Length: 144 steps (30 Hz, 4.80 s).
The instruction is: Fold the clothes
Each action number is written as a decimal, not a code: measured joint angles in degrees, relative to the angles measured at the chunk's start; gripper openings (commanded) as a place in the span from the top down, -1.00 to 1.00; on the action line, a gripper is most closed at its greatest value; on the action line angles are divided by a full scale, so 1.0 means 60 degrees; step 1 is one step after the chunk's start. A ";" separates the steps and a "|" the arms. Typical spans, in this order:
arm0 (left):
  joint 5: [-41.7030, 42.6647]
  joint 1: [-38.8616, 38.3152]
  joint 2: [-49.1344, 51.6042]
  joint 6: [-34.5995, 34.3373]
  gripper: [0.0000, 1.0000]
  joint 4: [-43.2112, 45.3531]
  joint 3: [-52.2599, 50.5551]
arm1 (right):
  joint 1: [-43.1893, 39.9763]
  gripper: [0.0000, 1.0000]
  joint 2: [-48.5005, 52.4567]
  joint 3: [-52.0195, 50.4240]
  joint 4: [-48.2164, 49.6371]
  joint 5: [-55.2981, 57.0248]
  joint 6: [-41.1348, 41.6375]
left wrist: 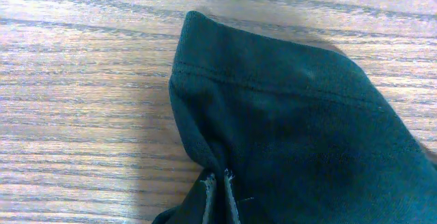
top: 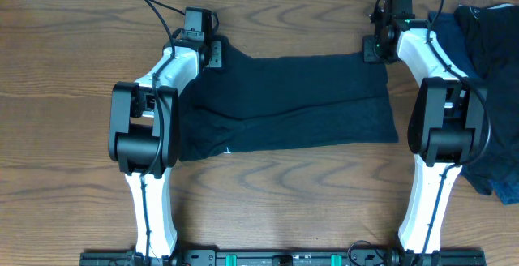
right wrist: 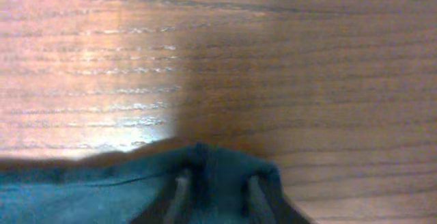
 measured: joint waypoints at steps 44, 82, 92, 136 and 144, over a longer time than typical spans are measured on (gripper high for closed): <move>0.0040 0.0076 -0.3912 -0.2805 0.88 -0.8590 -0.0288 | -0.0073 0.97 -0.2430 -0.0160 -0.6940 -0.0707 0.0900; -0.0470 -0.0189 -0.4124 -0.3603 -0.52 -0.8171 -0.3151 | -0.0510 -0.28 -0.2430 -0.2357 -0.5949 -0.0463 0.1632; 0.0452 0.0219 -0.4266 -0.3548 0.07 -0.8302 -0.1668 | -0.0357 0.78 -0.2433 -0.0058 -0.7107 -0.2131 0.1060; 0.1249 -0.0153 -0.4437 -0.3468 0.88 -0.4029 -0.5056 | 0.3366 0.97 -0.2444 -0.3763 -0.4408 -0.2368 0.0412; 0.1249 -0.0149 -0.4437 -0.3468 0.87 -0.4022 -0.5056 | 0.3319 0.98 -0.2444 -0.3723 -0.4860 -0.2535 0.0404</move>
